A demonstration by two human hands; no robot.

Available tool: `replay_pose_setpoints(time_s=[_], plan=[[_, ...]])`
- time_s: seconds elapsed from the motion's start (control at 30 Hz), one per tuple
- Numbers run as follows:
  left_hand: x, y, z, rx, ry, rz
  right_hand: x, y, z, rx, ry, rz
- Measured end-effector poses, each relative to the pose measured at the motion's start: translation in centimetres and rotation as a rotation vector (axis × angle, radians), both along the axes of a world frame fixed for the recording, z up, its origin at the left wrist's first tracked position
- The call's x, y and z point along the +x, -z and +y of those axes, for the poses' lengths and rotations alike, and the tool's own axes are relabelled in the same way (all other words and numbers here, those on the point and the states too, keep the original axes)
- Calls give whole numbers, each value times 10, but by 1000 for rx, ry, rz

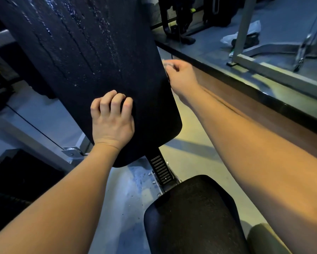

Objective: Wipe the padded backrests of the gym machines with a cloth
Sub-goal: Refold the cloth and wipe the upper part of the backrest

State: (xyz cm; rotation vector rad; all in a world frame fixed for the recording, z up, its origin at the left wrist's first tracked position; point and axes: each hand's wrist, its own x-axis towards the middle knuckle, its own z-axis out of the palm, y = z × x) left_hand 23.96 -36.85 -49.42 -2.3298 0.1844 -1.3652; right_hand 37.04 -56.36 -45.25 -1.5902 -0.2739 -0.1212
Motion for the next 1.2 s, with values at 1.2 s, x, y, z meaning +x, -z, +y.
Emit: replay_pose_setpoints(time_s=[1.2], plan=[[-3,0,3,-56,8,87,-3,-52,10,-73,-9,-181]])
